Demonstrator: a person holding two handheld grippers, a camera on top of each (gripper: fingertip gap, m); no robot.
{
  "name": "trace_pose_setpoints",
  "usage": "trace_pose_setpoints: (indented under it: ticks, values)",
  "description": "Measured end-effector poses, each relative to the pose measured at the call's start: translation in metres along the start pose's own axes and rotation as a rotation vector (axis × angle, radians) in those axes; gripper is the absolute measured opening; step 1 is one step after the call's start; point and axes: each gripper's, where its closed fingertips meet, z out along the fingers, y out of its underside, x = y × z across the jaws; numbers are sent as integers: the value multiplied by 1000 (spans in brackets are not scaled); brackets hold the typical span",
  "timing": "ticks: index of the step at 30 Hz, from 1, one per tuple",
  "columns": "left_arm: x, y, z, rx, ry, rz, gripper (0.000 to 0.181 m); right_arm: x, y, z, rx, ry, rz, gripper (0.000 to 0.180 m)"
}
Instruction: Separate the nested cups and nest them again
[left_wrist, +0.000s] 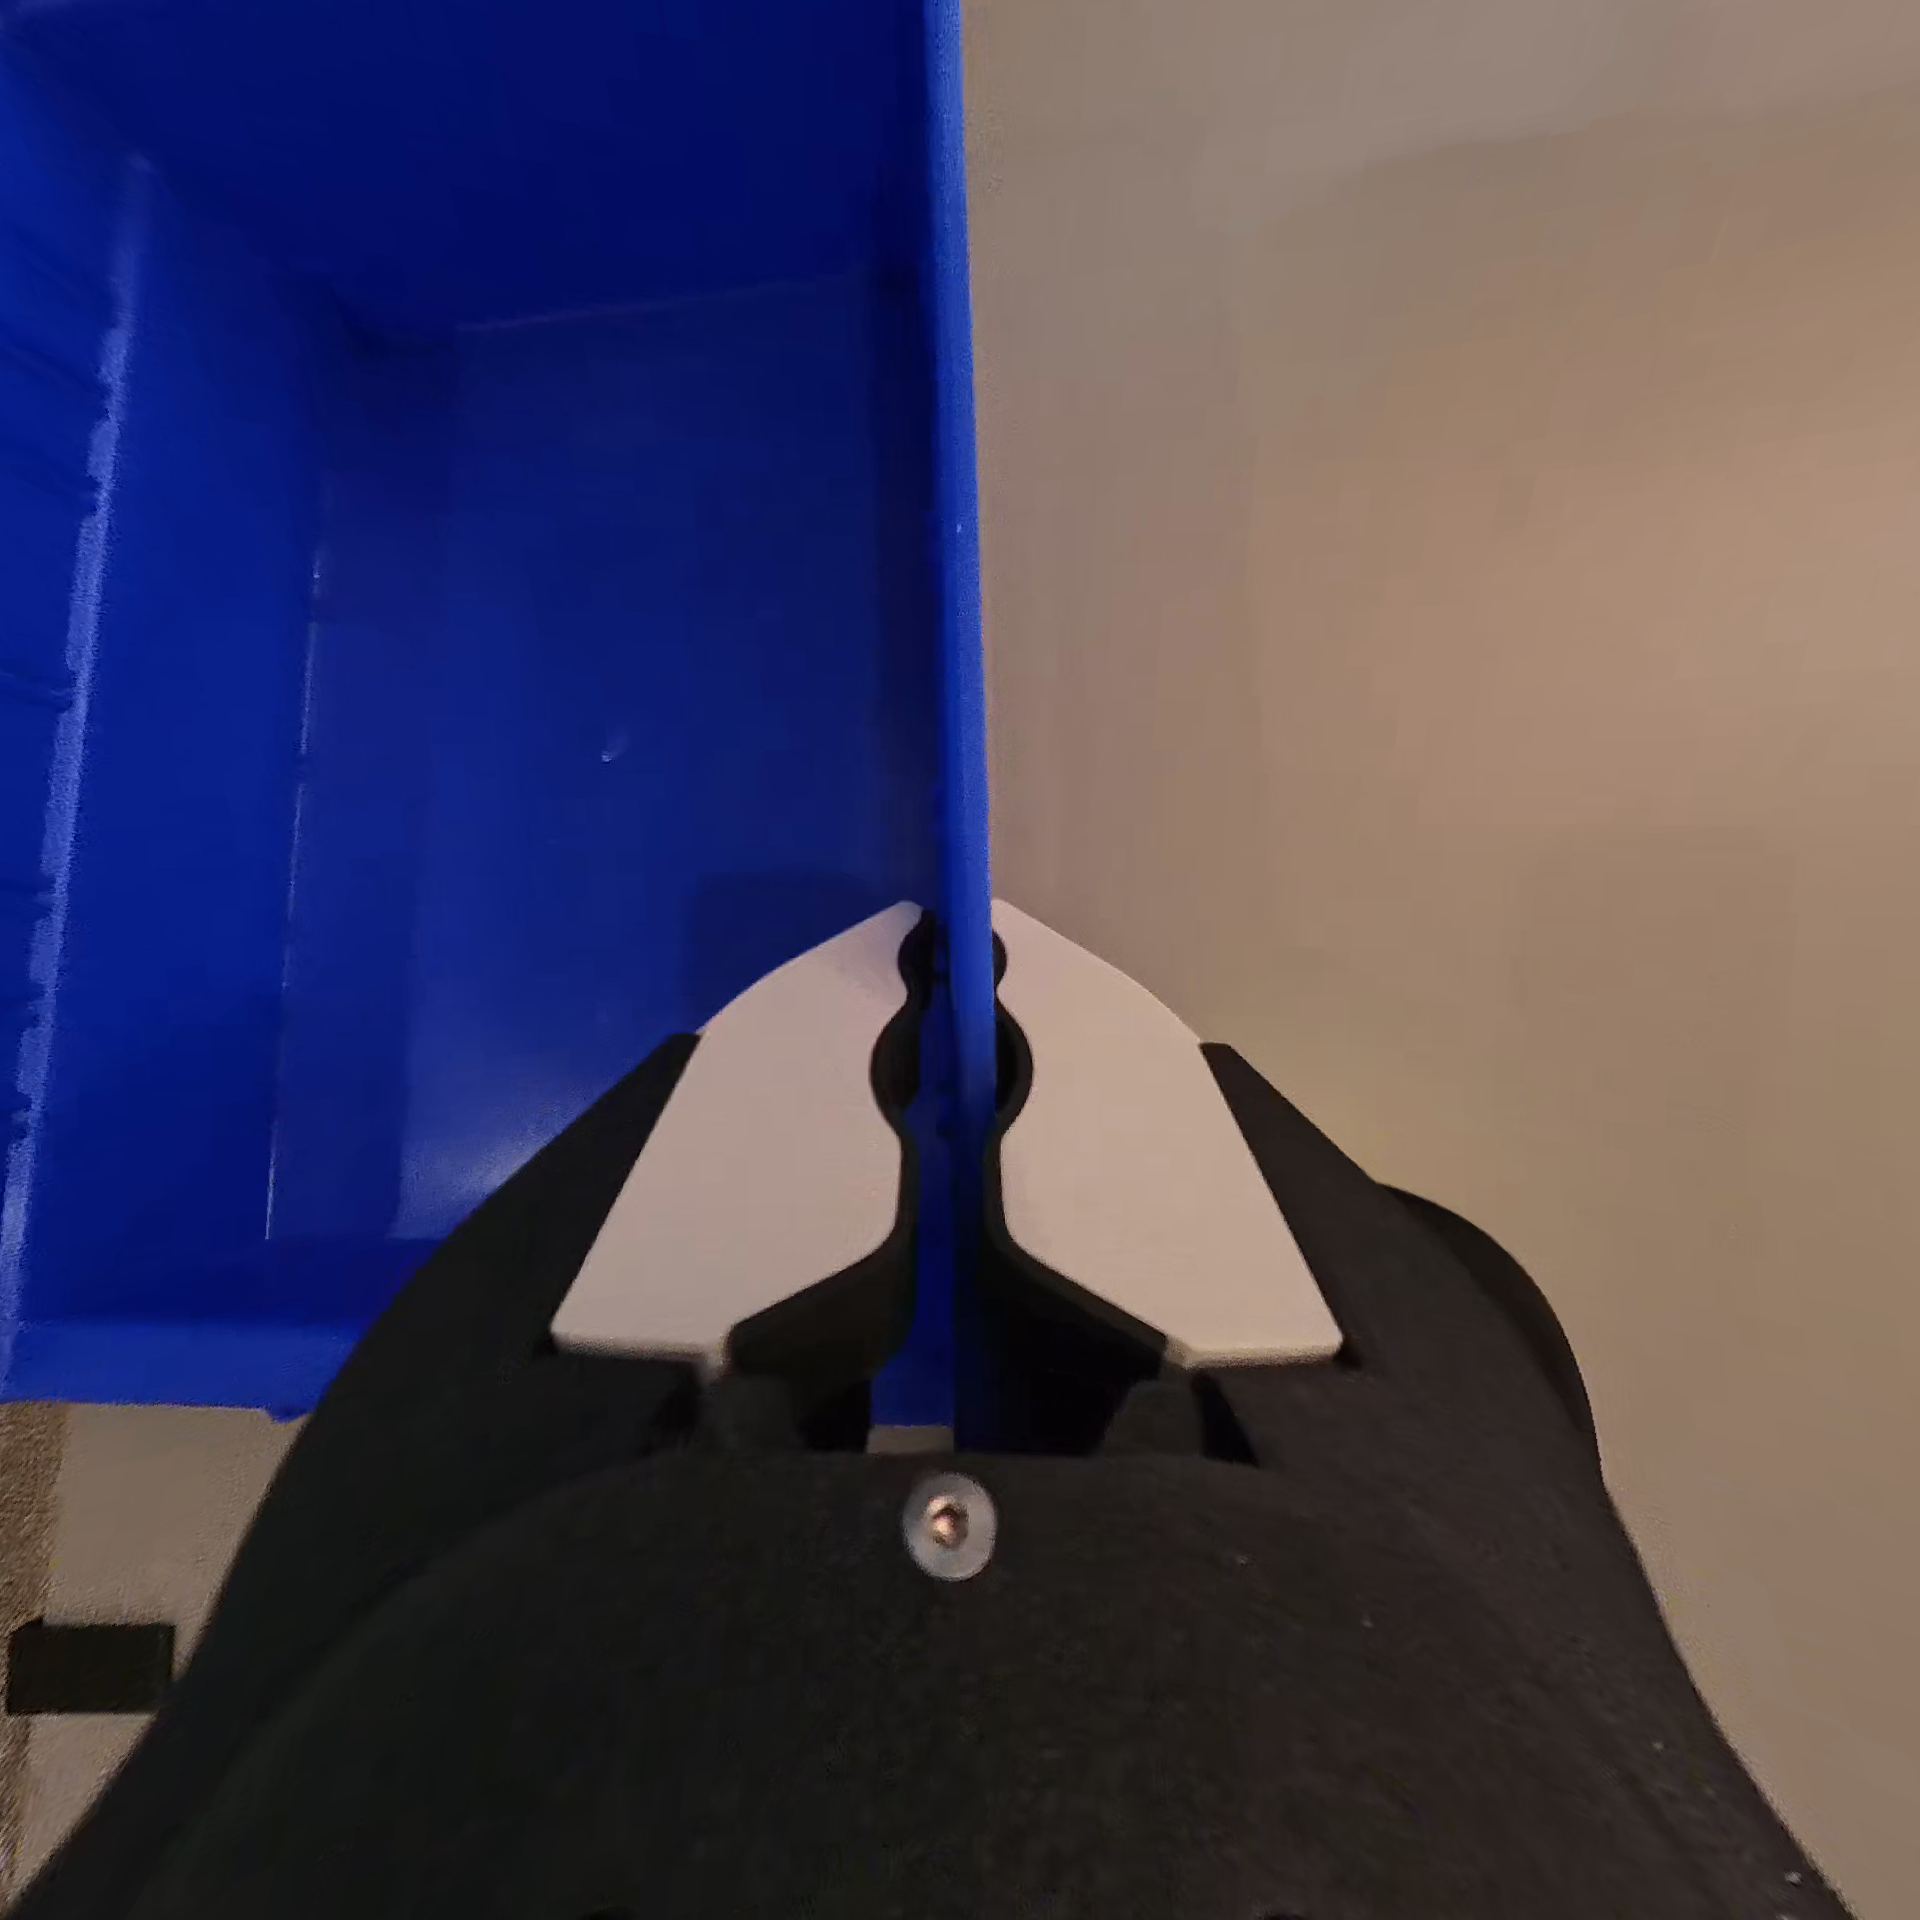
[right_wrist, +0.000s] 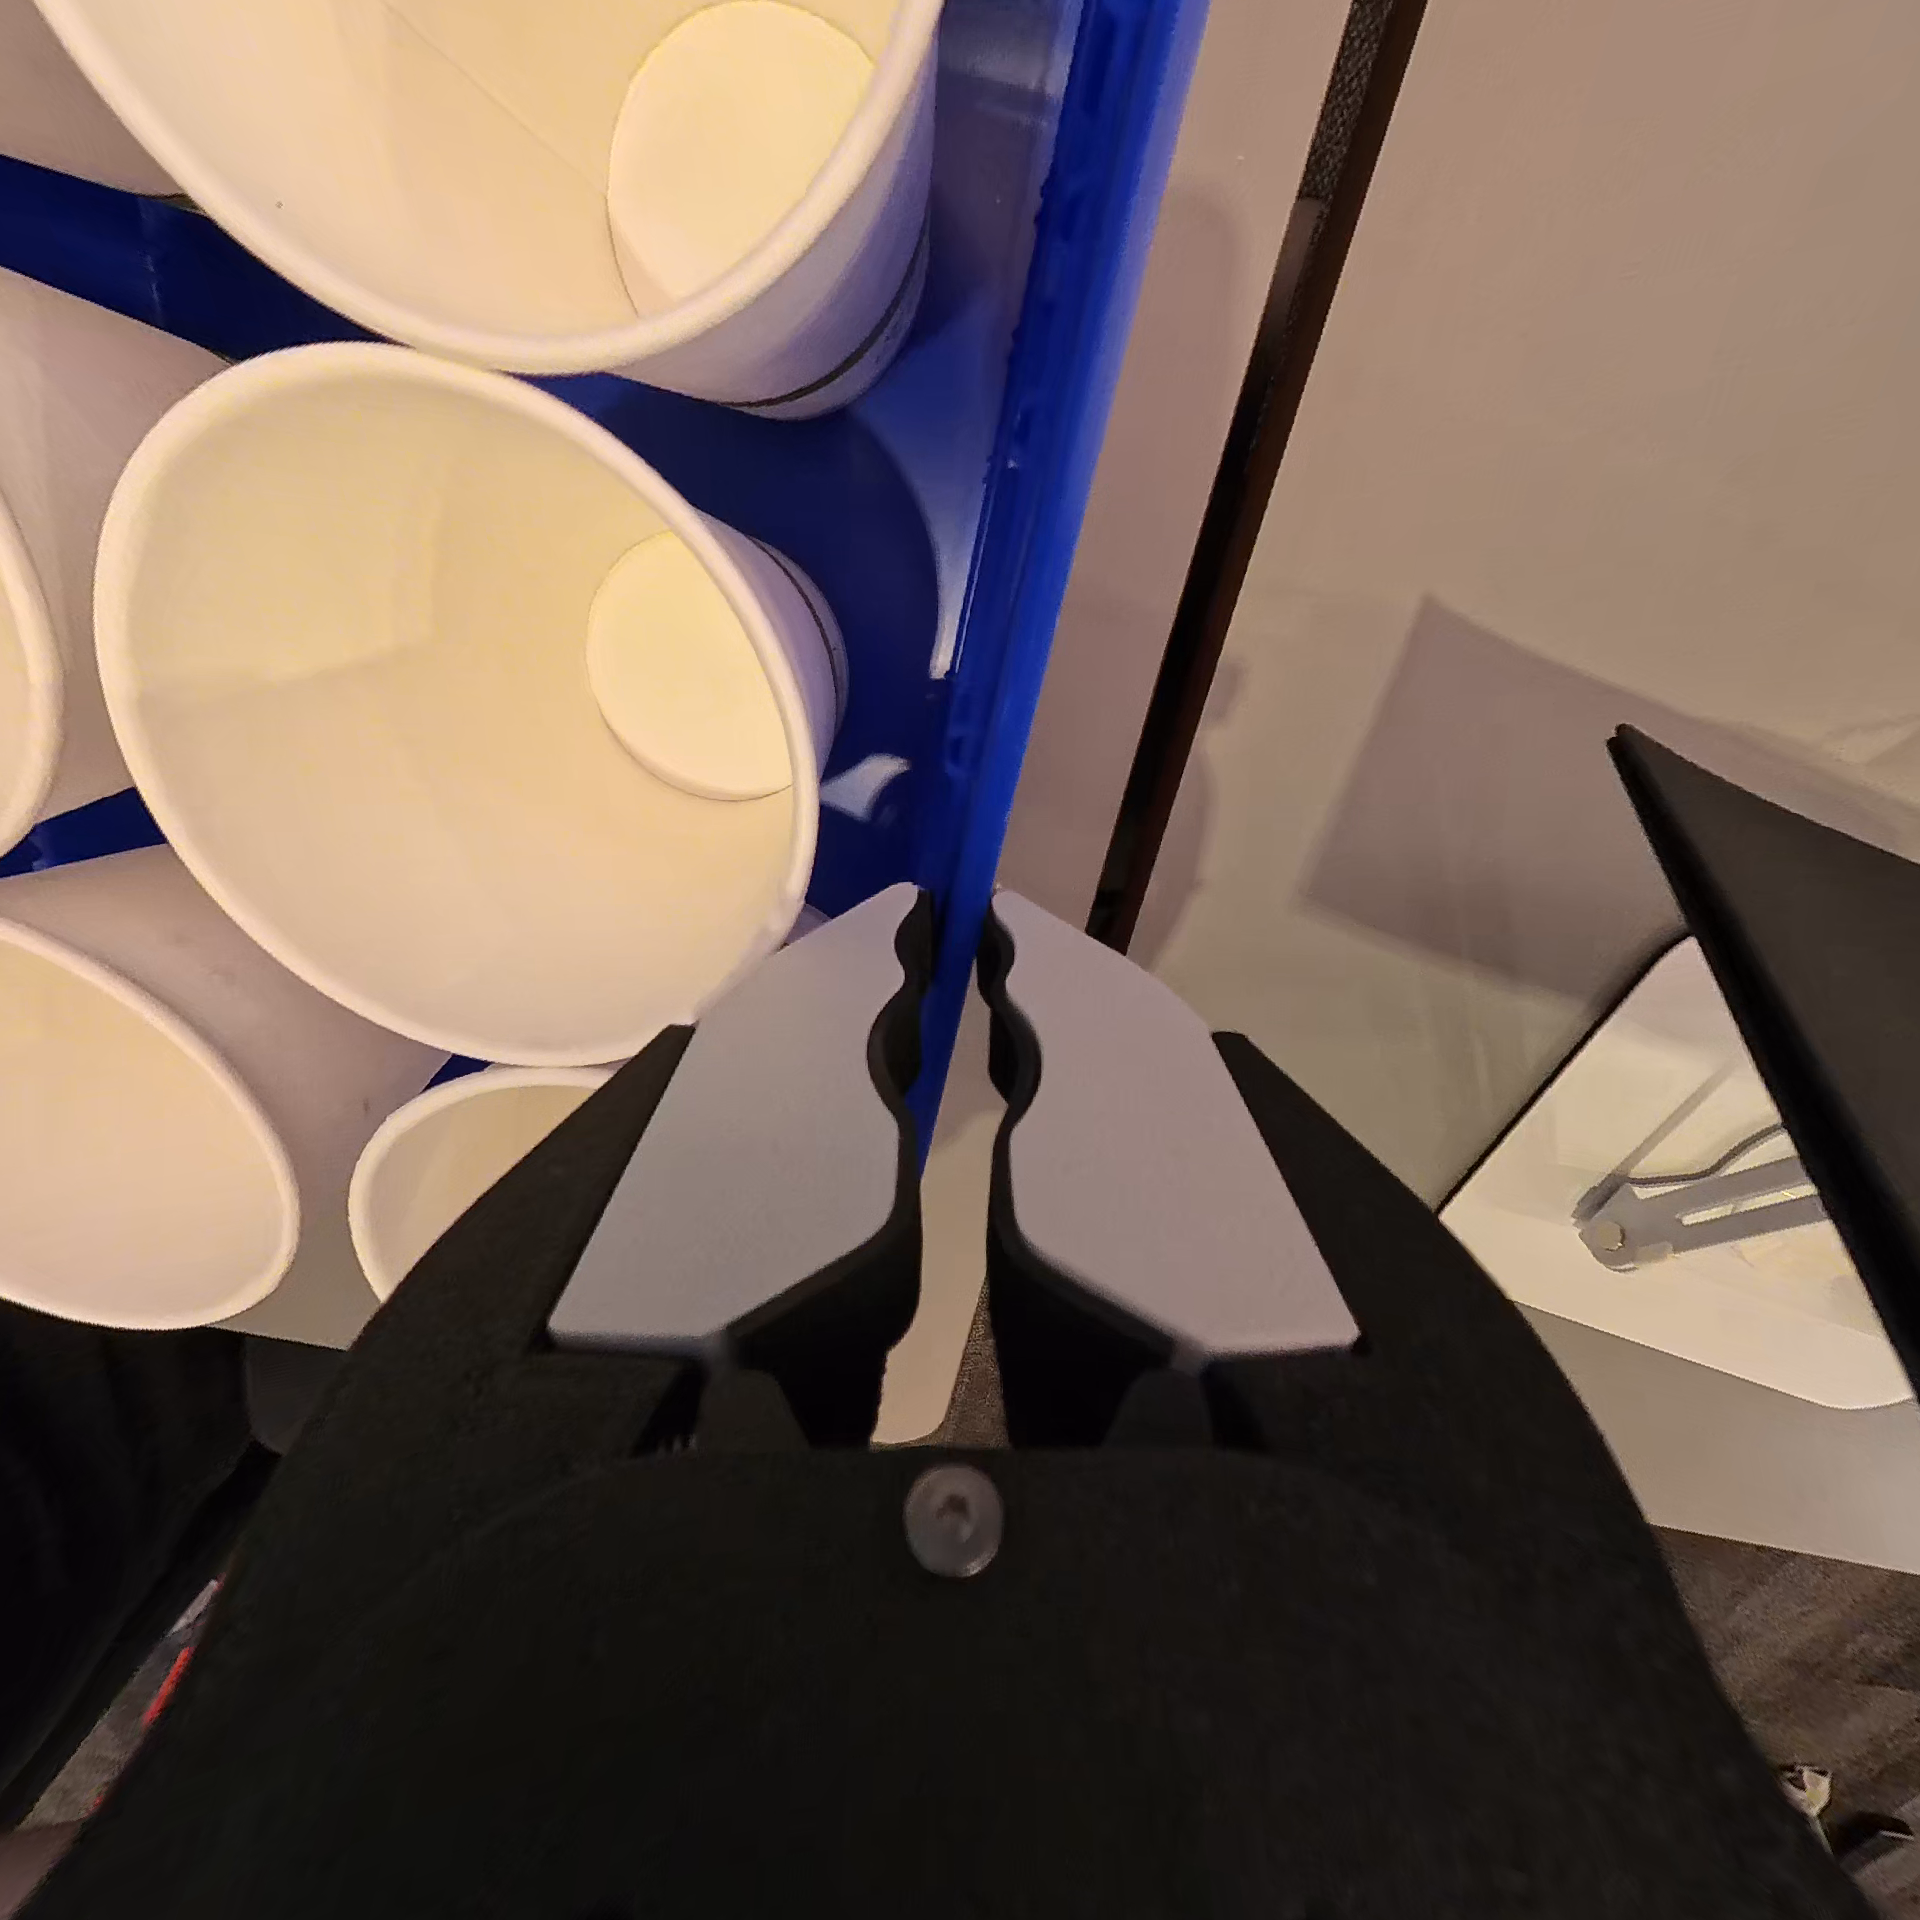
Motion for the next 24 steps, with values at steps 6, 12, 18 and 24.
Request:
trace_pose_setpoints:
  ticks: [6,12,18,24]
  values:
    - [3,-6,5,-2,4,-14,5,-2,0,0,5,-5,34,6]
    - [24,-13,8,-5,-1,18,5,-12,-3,1,15,-16,60,6]
    - [67,-25,10,6,25,72,6,-36,-14,3,18,-20,63,5]
    - [116,-34,10,17,55,137,6,-59,-30,7,19,-26,73,5]
